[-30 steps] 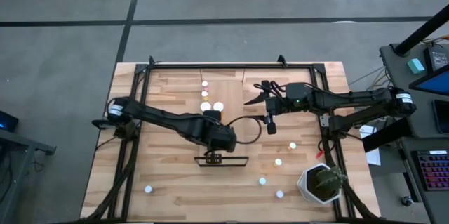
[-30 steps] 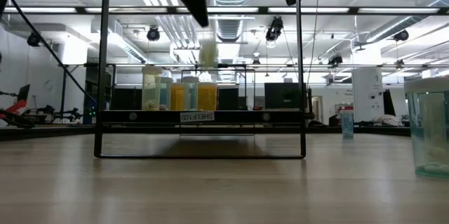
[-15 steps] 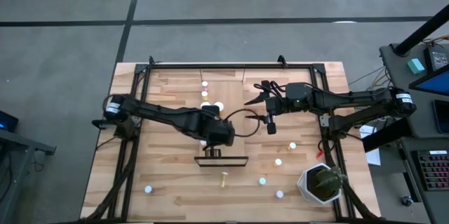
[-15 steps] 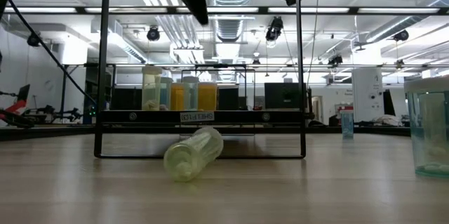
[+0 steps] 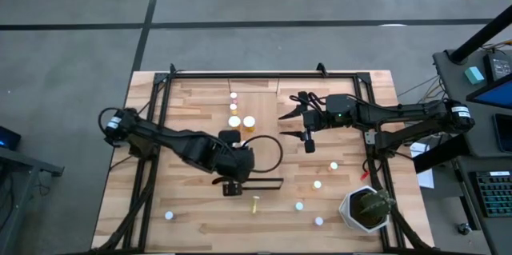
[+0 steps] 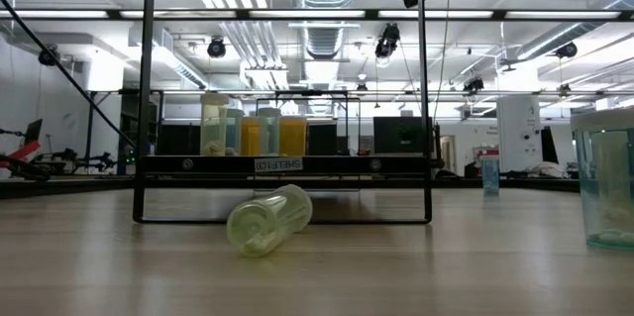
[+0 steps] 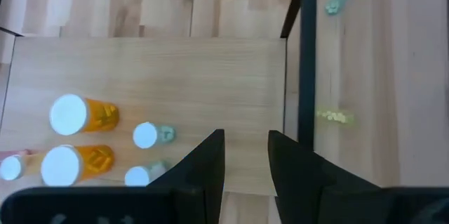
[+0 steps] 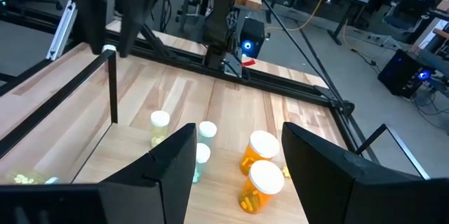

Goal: Pick and place medicine bottles onto shelf by color
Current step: Put the yellow pill bottle aligned with the other yellow pill bottle on the shelf

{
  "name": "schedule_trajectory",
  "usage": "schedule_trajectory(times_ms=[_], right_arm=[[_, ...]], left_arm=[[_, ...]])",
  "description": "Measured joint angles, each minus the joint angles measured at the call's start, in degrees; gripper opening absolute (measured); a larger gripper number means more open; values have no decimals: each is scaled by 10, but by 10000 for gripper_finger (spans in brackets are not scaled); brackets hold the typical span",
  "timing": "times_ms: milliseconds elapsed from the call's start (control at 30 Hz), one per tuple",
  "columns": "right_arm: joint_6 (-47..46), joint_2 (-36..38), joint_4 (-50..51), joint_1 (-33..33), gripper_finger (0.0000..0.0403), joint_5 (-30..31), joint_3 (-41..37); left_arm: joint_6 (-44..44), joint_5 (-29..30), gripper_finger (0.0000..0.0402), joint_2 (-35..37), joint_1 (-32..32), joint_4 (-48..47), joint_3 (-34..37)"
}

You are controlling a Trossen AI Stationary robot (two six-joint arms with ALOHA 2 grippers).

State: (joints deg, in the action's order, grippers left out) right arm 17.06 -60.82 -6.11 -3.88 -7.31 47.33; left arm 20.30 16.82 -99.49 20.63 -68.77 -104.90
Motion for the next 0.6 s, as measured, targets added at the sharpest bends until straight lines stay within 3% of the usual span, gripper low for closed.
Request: schedule_trajectory(times_ms=[333,600], right_arm=[[-1,5,-5,0,201,3,0],[-26,56,-26,30,201,19,5]], left_arm=[[4,6,92,2,19,8,0],[-13,181,92,21,135,29,3]])
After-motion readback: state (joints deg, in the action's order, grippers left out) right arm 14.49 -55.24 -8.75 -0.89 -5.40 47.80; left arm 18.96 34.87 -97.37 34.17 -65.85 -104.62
